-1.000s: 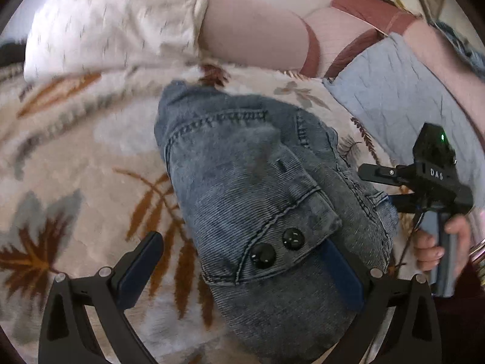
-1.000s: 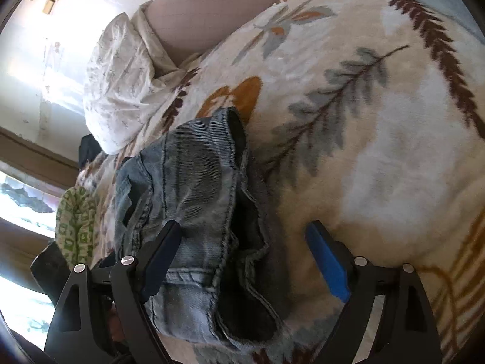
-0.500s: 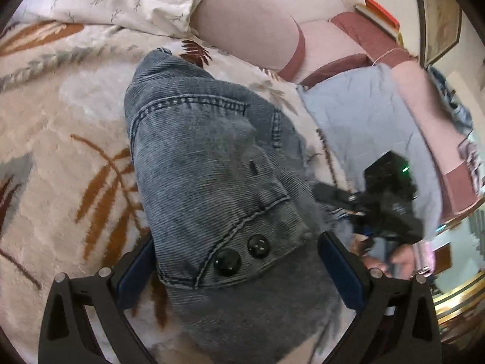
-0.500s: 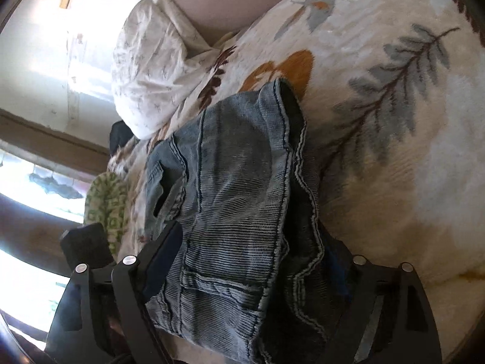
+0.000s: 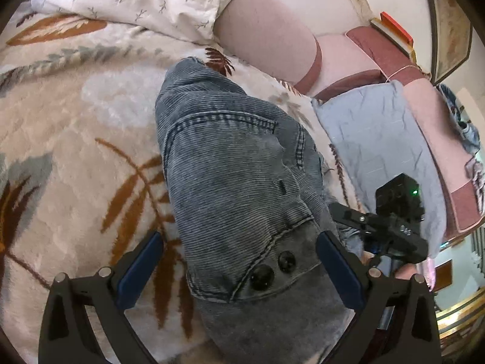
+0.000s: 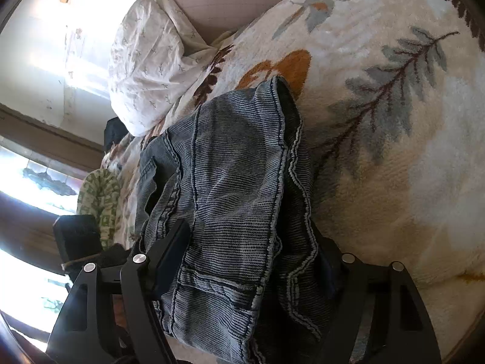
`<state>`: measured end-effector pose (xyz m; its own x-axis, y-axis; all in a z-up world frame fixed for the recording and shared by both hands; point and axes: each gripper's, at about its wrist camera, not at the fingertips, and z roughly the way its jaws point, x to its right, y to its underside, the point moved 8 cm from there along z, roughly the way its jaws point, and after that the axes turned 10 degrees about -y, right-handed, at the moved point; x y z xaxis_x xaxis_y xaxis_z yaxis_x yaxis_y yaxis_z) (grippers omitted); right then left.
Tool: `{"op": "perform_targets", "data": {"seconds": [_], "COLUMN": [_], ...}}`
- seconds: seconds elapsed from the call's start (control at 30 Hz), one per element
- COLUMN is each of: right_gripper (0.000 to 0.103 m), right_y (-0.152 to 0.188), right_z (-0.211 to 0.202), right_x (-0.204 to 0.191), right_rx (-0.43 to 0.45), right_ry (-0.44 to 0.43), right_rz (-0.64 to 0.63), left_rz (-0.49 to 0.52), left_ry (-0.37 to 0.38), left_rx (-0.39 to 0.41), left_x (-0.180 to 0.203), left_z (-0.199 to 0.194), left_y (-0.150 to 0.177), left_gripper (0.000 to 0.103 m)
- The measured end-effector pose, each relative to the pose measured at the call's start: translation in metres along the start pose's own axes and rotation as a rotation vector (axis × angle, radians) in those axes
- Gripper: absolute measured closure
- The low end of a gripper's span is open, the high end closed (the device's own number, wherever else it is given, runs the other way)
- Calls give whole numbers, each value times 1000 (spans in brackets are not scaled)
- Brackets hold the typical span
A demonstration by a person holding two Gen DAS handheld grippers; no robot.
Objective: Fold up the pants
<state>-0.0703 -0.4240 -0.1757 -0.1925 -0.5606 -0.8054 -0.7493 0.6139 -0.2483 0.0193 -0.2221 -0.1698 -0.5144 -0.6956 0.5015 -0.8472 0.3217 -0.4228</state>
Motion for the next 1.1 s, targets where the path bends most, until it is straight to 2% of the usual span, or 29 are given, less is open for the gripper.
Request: {"op": "perform_targets", "data": {"seconds": [0.1,0.17,0.23,0.33,0.43,0.53,0.63,0.83,1.1], "right_gripper": [30,30,30,39,52,57,62,68,70], "right_y": [0,0,0,0,2,3,2,2,5], "right_z": [1,1,2,1,1,1,-1,-2,7], "right_x": [0,0,-1,-1,-5,-10,-14,-32,-77], "right_rx": [4,6,8,14,11,14,23,49,76], "right_ry": [0,2,6,12,20,29,35,34,-10], "right_rz": [1,0,-5,-2,-16,-33,-46,-79,-159], "left_rz": [12,6,12,21,26,25,24,7,-2], "left_ry": [12,-2,-9,-9,-10,-12,-19,-33,-80], "left_rx": [5,21,38,59,67,73,80,115,226], "left_x": [5,4,4,6,5,5,4,-2,-19], "left_z": [2,2,0,-4,-6,-9,-14,-31,-80], "left_y": [1,2,1,-1,-2,-3,-6,-13,-32], "left_gripper": [20,27,40,53,58,63,64,65,65]}}
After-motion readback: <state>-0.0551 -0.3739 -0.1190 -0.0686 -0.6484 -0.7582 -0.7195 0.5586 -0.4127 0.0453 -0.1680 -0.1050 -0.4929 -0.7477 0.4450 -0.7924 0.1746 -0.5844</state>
